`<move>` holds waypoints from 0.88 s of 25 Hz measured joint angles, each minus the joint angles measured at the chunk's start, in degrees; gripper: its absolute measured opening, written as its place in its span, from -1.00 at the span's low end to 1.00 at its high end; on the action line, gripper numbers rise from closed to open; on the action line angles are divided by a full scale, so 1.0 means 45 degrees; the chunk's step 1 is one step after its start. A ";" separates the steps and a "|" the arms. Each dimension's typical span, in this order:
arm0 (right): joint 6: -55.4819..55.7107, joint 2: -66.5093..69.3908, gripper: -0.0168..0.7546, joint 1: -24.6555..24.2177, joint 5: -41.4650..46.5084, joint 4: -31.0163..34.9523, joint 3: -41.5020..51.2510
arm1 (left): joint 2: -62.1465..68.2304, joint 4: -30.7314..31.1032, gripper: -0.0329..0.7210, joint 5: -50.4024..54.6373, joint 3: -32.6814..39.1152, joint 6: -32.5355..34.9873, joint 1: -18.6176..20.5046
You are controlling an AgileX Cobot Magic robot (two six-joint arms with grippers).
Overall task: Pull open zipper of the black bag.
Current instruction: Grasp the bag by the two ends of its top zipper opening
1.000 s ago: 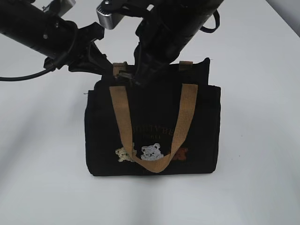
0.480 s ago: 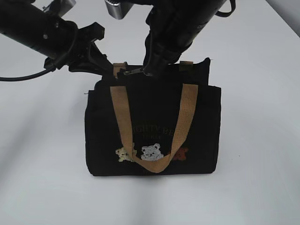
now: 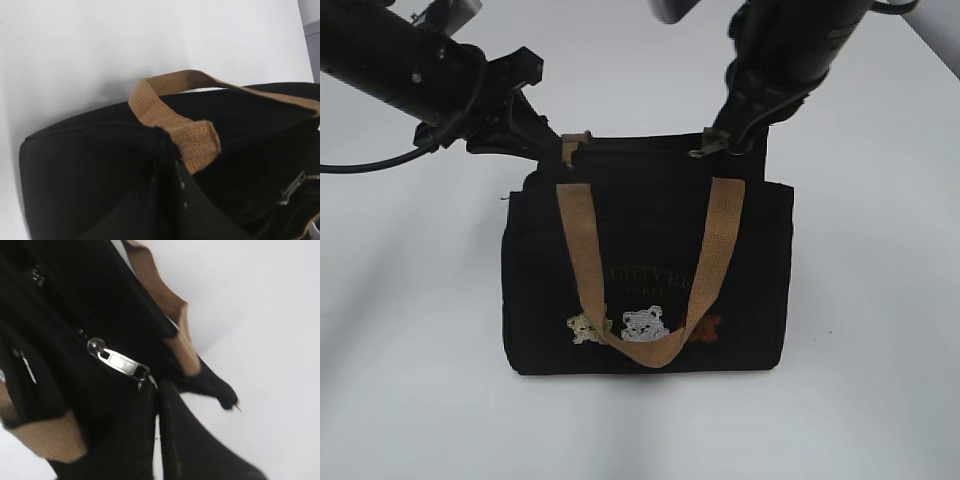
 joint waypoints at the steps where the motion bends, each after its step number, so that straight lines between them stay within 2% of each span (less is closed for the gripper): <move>1: 0.0145 -0.0121 -0.96 -0.0272 0.0277 -0.0027 0.0000 | 0.0000 0.0000 -0.89 0.0000 0.0000 0.0000 0.0000; 7: 0.0650 -0.0461 -0.96 -0.2022 0.2144 -0.0002 0.0000 | 0.0000 0.0009 -0.89 0.0008 -0.0010 0.0000 0.0000; 13: 0.0746 -0.0461 -0.96 -0.3500 0.2439 0.1503 0.0000 | 0.0000 0.0009 -0.89 0.0014 -0.0010 0.0000 0.0000; 16: 0.0803 -0.0461 -0.95 -0.3822 0.2463 0.2124 0.0000 | 0.0000 0.0025 -0.89 0.0024 -0.0010 0.0000 0.0000; 17: 0.0858 -0.0461 -0.90 -0.3822 0.2487 0.2242 0.0000 | -0.0014 0.0048 -0.87 0.0055 -0.0010 0.0000 0.0000; 19: 0.1071 -0.0476 -0.68 -0.3822 0.2503 0.2540 0.0000 | -0.0139 0.0155 -0.75 0.0255 -0.0010 0.0000 0.0000; 22: 0.1605 -0.0670 -0.09 -0.3822 0.2531 0.2774 0.0000 | -0.0667 0.0535 -0.31 0.0785 -0.0010 0.0000 0.0012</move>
